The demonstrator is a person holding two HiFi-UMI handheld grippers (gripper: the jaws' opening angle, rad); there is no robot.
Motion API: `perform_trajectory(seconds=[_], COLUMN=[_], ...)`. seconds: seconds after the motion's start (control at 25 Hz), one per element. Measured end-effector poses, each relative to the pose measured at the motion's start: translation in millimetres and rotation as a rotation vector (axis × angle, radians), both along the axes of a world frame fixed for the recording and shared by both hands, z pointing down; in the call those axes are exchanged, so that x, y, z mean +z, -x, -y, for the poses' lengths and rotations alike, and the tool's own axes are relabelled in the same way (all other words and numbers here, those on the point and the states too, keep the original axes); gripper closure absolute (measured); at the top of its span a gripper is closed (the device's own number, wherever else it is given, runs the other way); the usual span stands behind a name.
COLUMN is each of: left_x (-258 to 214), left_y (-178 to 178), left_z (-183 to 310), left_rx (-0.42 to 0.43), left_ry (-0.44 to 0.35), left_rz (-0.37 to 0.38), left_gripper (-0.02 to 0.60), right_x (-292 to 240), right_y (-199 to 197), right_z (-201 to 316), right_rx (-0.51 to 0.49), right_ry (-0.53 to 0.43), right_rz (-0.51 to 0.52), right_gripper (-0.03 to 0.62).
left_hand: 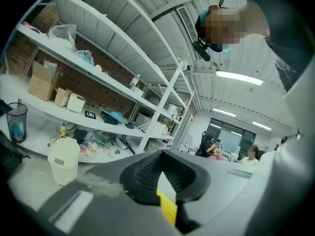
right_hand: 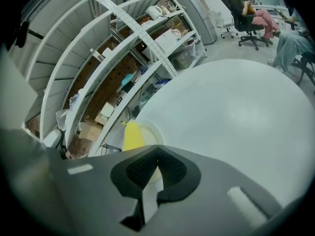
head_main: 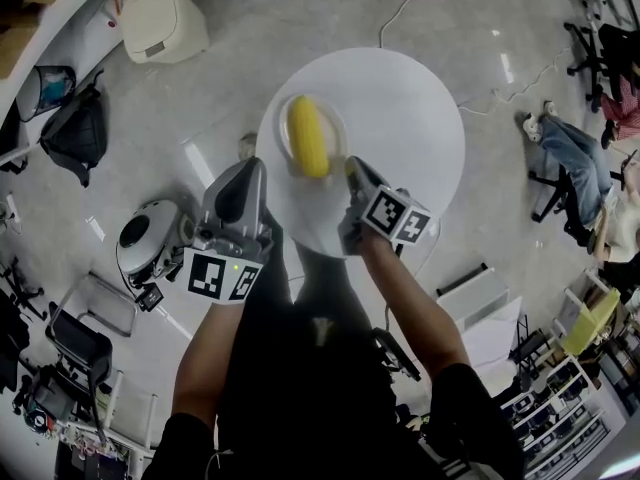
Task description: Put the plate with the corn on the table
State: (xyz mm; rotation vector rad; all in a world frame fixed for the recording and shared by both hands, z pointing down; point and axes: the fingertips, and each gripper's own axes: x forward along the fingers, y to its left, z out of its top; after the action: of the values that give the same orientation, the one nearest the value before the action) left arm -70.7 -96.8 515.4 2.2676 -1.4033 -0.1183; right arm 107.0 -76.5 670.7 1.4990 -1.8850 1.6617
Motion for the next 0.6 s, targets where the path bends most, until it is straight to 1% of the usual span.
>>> perform_trajectory(seconds=[0.36,0.6], left_x=[-35,-57], left_y=[-13,-19], left_z=[-4,-11], left_rx=[-0.008,-0.024], left_ry=[-0.045,-0.064], left_rz=[0.006,0.012], left_gripper=[0.578,0.578], right_x=[-33,-59], right_y=[6,8], right_z=[1,-1], right_rx=[-0.045,-0.077], right_ry=[-0.052,-0.081], right_rz=[0.045,0.052], right_gripper=[0.585,0.585])
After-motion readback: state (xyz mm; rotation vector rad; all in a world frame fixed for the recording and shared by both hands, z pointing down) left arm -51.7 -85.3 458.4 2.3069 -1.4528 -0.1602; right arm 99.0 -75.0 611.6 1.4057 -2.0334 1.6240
